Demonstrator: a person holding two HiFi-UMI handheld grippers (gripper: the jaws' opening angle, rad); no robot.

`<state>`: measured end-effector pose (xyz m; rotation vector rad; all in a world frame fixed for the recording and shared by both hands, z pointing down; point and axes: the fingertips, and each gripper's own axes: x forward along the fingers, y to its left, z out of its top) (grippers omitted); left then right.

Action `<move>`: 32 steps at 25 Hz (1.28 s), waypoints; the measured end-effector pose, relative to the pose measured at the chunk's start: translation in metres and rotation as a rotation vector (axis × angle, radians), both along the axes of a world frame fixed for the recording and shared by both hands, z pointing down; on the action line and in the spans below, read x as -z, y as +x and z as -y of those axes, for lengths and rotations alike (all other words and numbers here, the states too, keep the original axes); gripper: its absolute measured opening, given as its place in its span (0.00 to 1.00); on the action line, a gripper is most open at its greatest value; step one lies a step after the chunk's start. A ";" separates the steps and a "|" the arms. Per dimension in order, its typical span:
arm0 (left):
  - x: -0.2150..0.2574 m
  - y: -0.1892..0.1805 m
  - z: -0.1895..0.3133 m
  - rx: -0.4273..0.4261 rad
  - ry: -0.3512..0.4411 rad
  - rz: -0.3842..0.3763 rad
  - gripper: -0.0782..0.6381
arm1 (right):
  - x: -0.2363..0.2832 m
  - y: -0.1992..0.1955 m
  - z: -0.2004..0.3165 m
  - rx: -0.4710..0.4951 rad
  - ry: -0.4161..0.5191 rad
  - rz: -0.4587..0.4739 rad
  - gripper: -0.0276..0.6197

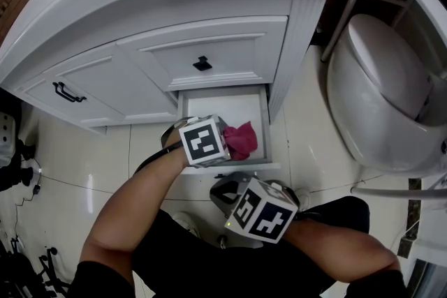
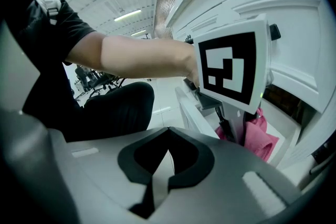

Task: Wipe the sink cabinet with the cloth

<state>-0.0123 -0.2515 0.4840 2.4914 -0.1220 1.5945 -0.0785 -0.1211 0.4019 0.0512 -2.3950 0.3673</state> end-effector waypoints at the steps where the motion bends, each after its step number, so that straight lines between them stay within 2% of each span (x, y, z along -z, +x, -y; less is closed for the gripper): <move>1: -0.001 -0.006 0.000 0.008 0.000 0.008 0.23 | -0.001 0.000 0.000 0.001 0.000 -0.001 0.05; 11: -0.003 -0.066 0.002 0.084 0.006 0.072 0.23 | -0.008 -0.001 0.001 -0.005 -0.006 -0.021 0.05; 20: -0.001 -0.094 0.001 0.122 0.021 0.096 0.23 | -0.011 -0.004 -0.001 -0.005 -0.005 -0.042 0.05; 28: 0.001 -0.105 0.002 0.183 0.037 0.066 0.23 | -0.010 -0.008 -0.005 -0.013 0.007 -0.051 0.05; 32: 0.010 -0.101 0.004 0.260 0.060 0.002 0.23 | -0.010 -0.003 -0.007 -0.042 0.020 -0.055 0.05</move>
